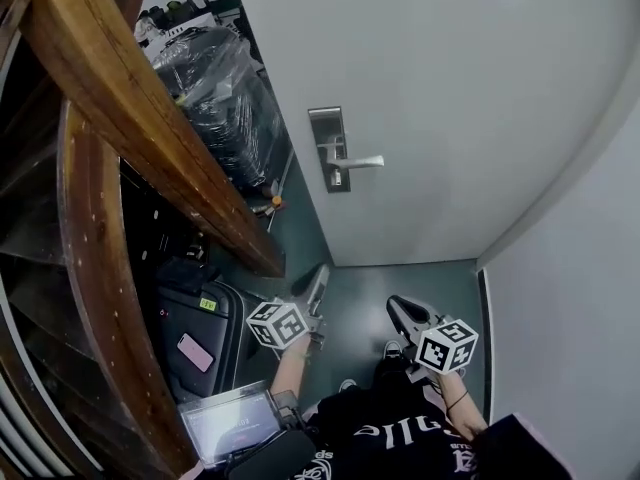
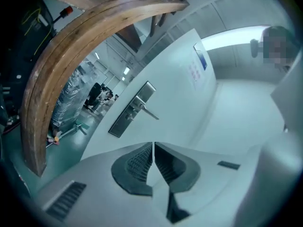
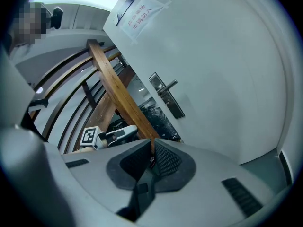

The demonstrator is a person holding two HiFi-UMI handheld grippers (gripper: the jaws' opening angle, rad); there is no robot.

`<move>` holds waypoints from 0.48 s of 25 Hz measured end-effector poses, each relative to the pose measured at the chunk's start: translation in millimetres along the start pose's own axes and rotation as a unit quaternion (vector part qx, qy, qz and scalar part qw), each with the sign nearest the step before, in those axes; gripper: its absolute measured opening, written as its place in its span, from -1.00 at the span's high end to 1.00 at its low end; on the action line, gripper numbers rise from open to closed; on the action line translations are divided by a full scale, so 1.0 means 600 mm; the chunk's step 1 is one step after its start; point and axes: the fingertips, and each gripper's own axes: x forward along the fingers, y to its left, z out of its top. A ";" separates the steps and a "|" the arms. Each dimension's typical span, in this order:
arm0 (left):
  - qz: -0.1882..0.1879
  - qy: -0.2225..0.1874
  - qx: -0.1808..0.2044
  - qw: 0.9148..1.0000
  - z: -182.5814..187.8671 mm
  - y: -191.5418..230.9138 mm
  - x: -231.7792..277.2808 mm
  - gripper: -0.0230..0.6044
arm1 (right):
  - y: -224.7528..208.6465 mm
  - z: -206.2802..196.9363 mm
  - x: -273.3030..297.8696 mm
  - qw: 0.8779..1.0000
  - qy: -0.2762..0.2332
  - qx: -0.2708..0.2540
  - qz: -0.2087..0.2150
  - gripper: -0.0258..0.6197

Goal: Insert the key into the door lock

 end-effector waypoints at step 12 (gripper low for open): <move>-0.103 0.051 0.044 0.992 -0.120 -0.139 -0.217 0.91 | 0.154 -0.188 -0.072 1.000 0.007 0.025 -0.018 0.82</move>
